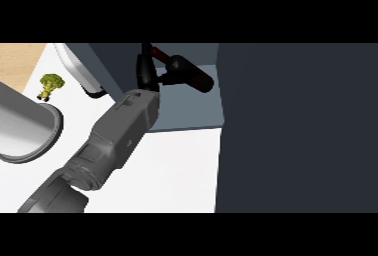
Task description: Pick up the wine, place it into the cabinet and close the cabinet
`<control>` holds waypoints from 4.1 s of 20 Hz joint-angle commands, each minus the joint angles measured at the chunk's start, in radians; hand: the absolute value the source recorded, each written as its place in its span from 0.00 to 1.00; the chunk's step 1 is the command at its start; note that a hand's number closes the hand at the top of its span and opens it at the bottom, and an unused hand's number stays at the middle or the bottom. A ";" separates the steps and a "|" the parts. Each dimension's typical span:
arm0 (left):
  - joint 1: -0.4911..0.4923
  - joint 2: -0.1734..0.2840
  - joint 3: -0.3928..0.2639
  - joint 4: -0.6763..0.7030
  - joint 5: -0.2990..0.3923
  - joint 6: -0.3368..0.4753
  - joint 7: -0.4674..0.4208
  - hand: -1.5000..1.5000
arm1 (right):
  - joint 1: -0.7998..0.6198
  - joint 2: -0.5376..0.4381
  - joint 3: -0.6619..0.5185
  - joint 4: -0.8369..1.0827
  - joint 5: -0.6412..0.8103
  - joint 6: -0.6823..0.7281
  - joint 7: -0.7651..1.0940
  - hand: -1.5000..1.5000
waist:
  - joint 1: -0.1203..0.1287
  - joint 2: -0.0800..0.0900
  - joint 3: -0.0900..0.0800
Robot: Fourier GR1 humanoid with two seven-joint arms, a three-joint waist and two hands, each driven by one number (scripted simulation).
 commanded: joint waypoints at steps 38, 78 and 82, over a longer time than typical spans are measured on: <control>0.791 0.080 -0.242 -1.204 -0.119 -0.025 0.089 0.00 | 0.090 -0.020 0.014 -0.234 -0.065 -0.055 0.098 0.00 | 0.078 -0.026 -0.003; 1.520 0.553 -0.068 -1.884 -0.020 -0.235 0.000 0.00 | -0.216 0.079 0.588 0.016 0.092 -0.054 0.299 1.00 | 0.109 -0.018 -0.010; 1.587 0.608 0.006 -1.893 0.036 -0.324 -0.024 0.00 | -0.360 0.083 0.641 0.128 0.121 -0.205 0.280 1.00 | 0.131 -0.018 -0.012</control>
